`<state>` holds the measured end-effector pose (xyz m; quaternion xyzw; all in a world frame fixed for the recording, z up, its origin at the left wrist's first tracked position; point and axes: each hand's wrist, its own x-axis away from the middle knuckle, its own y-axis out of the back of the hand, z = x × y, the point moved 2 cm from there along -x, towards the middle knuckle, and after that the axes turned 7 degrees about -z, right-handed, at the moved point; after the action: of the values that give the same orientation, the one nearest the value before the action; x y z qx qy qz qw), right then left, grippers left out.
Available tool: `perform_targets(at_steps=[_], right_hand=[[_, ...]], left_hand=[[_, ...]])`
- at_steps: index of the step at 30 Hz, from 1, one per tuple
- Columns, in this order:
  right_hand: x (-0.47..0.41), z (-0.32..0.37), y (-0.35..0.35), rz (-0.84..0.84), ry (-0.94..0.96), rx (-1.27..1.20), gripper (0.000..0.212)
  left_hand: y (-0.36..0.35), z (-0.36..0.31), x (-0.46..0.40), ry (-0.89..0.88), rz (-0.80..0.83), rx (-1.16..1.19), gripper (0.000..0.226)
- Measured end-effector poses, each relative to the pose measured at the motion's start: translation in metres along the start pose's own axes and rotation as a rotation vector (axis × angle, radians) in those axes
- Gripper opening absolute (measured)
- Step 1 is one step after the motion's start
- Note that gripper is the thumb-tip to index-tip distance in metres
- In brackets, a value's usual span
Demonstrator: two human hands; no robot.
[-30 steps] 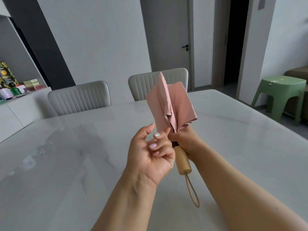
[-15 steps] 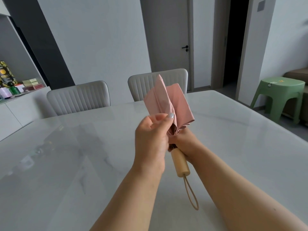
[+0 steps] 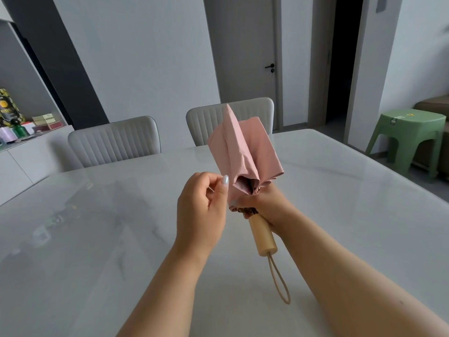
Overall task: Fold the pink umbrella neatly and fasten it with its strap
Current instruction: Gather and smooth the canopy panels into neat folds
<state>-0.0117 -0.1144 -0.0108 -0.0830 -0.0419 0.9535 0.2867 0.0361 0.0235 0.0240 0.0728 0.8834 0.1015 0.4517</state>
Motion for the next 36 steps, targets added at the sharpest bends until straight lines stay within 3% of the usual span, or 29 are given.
perform_targets(at_steps=[2, 6, 10, 13, 17, 21, 25, 29, 33, 36], right_hand=[[0.001, 0.001, -0.001, 0.008, 0.015, -0.002, 0.035], [0.006, 0.005, -0.003, 0.021, 0.022, -0.035, 0.028], [0.007, 0.008, -0.003, 0.057, 0.058, -0.032, 0.025], [0.005, 0.006, -0.002, 0.031, 0.047, -0.027, 0.030], [0.002, 0.003, 0.001, 0.027, 0.041, -0.016, 0.029], [0.002, 0.001, -0.001, 0.034, 0.034, -0.017, 0.032], [0.002, 0.000, -0.003, 0.049, 0.050, -0.009, 0.030], [0.003, 0.002, -0.002, 0.064, 0.050, -0.051, 0.030], [0.002, 0.003, -0.002, 0.113, 0.057, -0.127, 0.032], [0.002, 0.003, -0.003, 0.150, 0.030, -0.231, 0.063]], left_hand=[[-0.003, -0.006, 0.001, 0.041, 0.007, 0.029, 0.016], [-0.009, -0.015, -0.003, -0.139, 0.016, -0.201, 0.034], [-0.009, -0.010, -0.005, -0.287, -0.031, -0.310, 0.028], [-0.008, -0.005, -0.004, -0.439, -0.098, -0.318, 0.008], [-0.001, 0.002, 0.003, -0.540, -0.108, -0.235, 0.012], [0.005, -0.013, -0.001, -0.357, 0.032, -0.108, 0.034], [-0.007, -0.029, -0.026, -0.301, 0.272, -0.328, 0.048], [-0.007, -0.019, -0.039, 0.017, 0.199, -0.205, 0.064], [-0.006, 0.004, -0.039, 0.285, 0.097, -0.075, 0.030], [-0.007, 0.016, -0.035, 0.449, 0.032, 0.115, 0.021]])
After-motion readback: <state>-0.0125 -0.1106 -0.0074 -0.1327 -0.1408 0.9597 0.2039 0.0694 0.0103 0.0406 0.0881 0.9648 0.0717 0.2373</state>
